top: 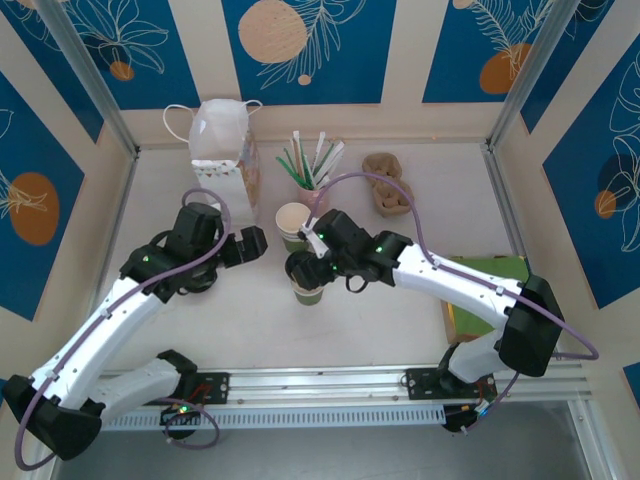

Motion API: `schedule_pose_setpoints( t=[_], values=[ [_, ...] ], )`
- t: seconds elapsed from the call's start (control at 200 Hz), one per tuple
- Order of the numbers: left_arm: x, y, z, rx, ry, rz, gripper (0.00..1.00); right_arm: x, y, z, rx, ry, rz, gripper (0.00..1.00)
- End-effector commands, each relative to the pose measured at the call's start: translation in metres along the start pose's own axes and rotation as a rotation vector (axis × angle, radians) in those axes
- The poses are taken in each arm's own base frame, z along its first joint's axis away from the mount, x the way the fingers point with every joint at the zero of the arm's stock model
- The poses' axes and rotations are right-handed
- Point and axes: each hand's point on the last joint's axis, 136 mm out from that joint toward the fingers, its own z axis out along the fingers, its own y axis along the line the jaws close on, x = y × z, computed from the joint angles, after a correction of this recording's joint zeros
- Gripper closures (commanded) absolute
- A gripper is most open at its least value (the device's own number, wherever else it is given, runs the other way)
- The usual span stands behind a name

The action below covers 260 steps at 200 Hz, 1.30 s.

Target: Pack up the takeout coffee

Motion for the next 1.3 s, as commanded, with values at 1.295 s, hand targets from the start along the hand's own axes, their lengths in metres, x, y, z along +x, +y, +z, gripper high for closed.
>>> schedule_pose_setpoints(
  t=[1.295],
  values=[
    [0.010,0.007,0.004,-0.060,0.016,0.021,0.00,0.023,0.001,0.021,0.185,0.011,-0.224,0.31]
  ],
)
